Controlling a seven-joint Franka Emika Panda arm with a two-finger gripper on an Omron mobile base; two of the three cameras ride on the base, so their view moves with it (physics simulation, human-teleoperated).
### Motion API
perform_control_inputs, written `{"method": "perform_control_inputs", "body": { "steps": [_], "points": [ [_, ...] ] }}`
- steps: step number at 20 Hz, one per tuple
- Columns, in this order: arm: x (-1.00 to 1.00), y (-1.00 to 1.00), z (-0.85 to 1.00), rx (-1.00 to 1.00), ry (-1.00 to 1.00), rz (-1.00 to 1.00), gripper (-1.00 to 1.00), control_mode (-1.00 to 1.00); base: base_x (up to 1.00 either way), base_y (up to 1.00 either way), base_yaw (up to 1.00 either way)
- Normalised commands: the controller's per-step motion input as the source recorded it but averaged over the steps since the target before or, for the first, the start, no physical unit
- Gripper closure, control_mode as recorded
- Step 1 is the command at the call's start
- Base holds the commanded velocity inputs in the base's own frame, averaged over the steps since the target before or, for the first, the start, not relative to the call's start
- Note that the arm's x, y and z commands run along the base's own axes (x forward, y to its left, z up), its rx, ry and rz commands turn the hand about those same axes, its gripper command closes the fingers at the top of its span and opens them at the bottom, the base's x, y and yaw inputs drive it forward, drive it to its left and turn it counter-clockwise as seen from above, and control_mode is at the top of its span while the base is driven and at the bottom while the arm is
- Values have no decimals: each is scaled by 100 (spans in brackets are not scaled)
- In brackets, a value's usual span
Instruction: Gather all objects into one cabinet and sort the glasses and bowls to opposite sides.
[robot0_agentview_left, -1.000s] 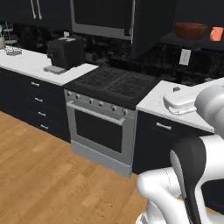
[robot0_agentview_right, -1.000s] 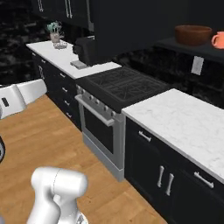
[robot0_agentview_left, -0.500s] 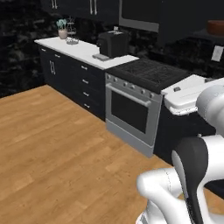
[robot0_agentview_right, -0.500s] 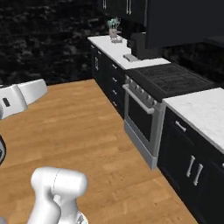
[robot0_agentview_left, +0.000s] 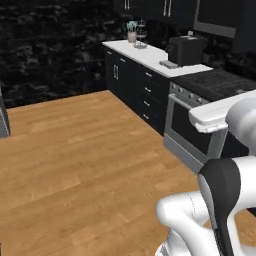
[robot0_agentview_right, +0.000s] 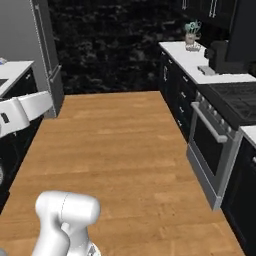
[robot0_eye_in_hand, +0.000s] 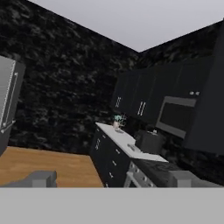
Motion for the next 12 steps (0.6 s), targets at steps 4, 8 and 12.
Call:
{"method": "perform_control_inputs", "body": {
  "steps": [4, 8, 12],
  "points": [
    [0, 0, 0, 0, 0, 0, -100, 100, 44, -52, 51],
    [0, 0, 0, 0, 0, 0, -100, 100, 97, -29, 50],
    [0, 0, 0, 0, 0, 0, -100, 100, 78, -17, 55]
  ]
}}
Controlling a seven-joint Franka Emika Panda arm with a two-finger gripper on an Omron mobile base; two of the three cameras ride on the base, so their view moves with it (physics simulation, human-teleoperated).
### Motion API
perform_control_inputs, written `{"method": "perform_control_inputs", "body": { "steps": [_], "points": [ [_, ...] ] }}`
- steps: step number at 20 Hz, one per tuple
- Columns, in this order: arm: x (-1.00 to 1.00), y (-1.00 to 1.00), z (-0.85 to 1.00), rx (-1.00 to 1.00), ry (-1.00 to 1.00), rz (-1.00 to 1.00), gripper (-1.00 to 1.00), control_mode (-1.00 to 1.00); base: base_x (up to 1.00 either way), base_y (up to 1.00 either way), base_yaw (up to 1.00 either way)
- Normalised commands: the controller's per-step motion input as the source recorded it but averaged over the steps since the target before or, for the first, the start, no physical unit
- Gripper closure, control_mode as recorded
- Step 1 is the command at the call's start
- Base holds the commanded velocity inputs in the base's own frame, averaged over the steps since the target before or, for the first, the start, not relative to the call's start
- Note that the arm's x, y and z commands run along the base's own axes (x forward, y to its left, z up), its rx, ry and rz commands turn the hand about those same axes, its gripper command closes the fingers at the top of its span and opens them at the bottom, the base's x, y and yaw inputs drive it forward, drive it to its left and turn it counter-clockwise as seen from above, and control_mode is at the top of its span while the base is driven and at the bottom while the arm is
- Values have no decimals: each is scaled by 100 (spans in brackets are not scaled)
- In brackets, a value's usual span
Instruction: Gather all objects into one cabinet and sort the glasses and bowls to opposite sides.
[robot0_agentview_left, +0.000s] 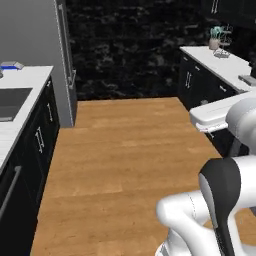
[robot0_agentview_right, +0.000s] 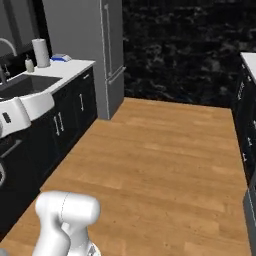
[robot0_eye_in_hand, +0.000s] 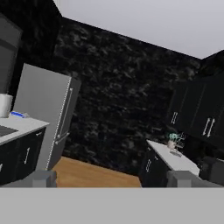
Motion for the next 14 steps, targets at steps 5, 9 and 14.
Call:
{"method": "perform_control_inputs", "body": {
  "steps": [5, 9, 14],
  "points": [
    [0, 0, 0, 0, 0, 0, -100, 100, 6, -10, 63],
    [0, 0, 0, 0, 0, 0, -100, 100, -83, 44, 53],
    [0, 0, 0, 0, 0, 0, -100, 100, -88, 98, 48]
  ]
}}
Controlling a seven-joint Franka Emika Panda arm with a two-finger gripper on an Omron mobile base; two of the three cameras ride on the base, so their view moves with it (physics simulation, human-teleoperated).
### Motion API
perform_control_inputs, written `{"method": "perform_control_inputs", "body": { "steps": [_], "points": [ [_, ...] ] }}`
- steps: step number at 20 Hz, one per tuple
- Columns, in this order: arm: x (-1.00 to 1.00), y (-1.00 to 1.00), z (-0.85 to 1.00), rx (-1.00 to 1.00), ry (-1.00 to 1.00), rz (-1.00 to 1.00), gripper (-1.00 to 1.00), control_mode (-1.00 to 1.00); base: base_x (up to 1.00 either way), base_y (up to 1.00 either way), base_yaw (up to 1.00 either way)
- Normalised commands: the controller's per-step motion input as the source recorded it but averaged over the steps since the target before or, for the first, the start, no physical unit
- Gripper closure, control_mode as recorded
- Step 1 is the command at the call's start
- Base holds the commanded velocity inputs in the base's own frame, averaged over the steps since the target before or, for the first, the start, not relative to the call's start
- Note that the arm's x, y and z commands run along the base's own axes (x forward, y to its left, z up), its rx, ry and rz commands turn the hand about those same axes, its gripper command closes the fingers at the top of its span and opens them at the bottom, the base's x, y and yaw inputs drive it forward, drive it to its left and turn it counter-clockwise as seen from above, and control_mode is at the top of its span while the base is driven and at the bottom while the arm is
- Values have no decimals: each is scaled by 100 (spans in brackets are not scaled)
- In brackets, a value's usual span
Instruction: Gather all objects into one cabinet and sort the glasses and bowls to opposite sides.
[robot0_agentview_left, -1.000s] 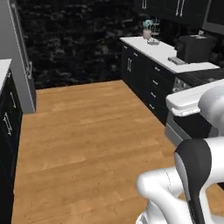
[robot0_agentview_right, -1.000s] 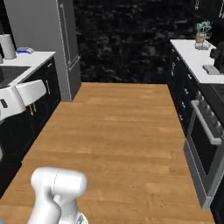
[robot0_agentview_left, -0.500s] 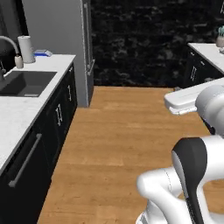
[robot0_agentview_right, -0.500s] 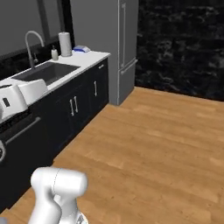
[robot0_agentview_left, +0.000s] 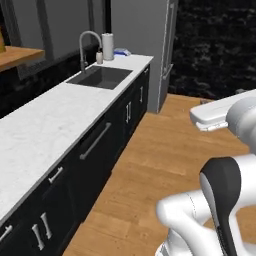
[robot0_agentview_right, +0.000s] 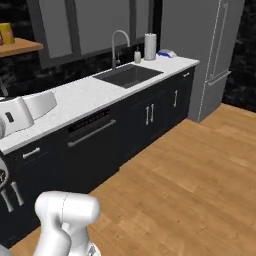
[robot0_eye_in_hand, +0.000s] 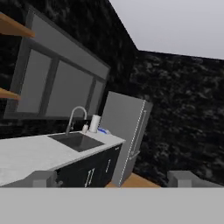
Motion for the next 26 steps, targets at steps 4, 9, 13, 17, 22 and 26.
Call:
{"method": "perform_control_inputs", "body": {
  "steps": [4, 9, 13, 17, 22, 26],
  "points": [
    [0, 0, 0, 0, 0, 0, -100, 100, -45, 83, 45],
    [0, 0, 0, 0, 0, 0, -100, 100, -40, 98, 48],
    [0, 0, 0, 0, 0, 0, -100, 100, -78, 100, 51],
    [0, 0, 0, 0, 0, 0, -100, 100, -100, 85, 45],
    [0, 0, 0, 0, 0, 0, -100, 100, -73, 80, 57],
    [0, 0, 0, 0, 0, 0, -100, 100, 0, 4, 69]
  ]
}}
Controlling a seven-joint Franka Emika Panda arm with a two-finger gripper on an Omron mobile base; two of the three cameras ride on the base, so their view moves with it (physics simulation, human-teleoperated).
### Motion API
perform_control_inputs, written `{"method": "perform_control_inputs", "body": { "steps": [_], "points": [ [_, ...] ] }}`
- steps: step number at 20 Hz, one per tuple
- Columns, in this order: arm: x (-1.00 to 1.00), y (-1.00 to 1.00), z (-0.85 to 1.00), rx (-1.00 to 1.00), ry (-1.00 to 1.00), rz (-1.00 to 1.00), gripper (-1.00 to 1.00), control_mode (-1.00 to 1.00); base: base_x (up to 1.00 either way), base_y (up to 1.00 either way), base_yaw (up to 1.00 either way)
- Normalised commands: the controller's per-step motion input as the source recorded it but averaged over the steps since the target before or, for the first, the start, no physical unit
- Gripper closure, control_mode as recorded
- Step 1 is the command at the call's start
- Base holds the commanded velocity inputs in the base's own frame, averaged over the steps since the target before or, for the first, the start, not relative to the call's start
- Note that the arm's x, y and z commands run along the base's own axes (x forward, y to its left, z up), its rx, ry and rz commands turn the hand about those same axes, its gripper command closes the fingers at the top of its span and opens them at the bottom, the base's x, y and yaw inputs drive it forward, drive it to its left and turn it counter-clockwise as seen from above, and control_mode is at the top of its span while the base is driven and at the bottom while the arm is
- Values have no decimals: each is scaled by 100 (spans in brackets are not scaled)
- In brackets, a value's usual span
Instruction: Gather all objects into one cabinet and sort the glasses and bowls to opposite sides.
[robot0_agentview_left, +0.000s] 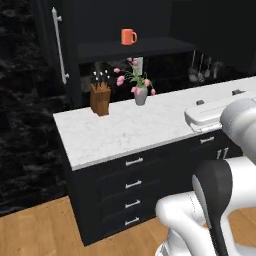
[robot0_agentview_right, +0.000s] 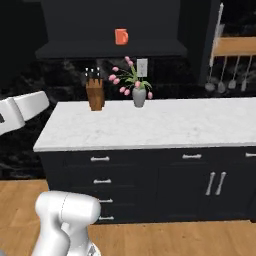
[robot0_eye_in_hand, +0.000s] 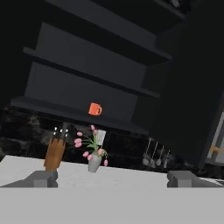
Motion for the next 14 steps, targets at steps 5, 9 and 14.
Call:
{"method": "perform_control_inputs", "body": {
  "steps": [5, 9, 14],
  "points": [
    [0, 0, 0, 0, 0, 0, -100, 100, 0, -30, 50],
    [0, 0, 0, 0, 0, 0, -100, 100, 16, -78, 30],
    [0, 0, 0, 0, 0, 0, -100, 100, 52, -63, 17]
  ]
}}
